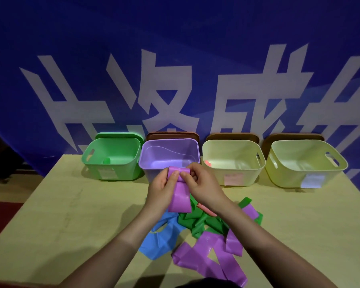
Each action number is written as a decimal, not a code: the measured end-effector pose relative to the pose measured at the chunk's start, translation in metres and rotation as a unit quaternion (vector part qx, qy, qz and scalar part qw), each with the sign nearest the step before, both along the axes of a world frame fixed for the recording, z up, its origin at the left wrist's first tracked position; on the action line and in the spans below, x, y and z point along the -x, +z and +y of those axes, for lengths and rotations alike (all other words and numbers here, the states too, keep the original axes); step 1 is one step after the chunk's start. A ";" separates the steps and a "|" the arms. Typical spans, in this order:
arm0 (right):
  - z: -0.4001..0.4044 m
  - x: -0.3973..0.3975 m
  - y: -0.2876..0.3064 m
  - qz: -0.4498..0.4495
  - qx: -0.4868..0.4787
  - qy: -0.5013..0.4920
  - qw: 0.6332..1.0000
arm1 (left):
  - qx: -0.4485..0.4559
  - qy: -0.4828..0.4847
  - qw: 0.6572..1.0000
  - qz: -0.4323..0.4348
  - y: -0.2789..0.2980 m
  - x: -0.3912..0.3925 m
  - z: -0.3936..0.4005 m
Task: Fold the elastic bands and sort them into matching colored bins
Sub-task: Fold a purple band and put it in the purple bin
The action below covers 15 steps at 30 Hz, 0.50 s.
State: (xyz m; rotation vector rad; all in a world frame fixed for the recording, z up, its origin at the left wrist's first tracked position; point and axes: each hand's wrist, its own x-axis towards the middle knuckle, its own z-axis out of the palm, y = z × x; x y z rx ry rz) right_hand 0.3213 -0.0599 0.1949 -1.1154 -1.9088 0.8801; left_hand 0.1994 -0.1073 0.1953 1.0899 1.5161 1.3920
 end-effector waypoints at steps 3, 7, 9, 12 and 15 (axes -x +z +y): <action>-0.002 0.001 -0.003 -0.018 -0.078 -0.017 0.997 | 0.005 -0.001 1.000 -0.021 -0.001 -0.001 0.001; 0.001 -0.003 -0.003 0.055 0.029 -0.006 0.998 | 0.036 -0.002 0.998 -0.060 0.001 -0.004 0.002; 0.000 -0.004 -0.004 0.104 0.102 0.015 0.989 | 0.051 -0.002 0.996 -0.068 -0.001 -0.005 0.000; -0.002 -0.007 -0.007 0.155 0.166 0.034 0.973 | 0.061 0.001 0.996 -0.068 -0.005 -0.004 -0.001; -0.006 -0.005 -0.010 0.232 0.245 0.058 0.940 | 0.030 -0.003 0.997 -0.077 -0.005 -0.001 -0.003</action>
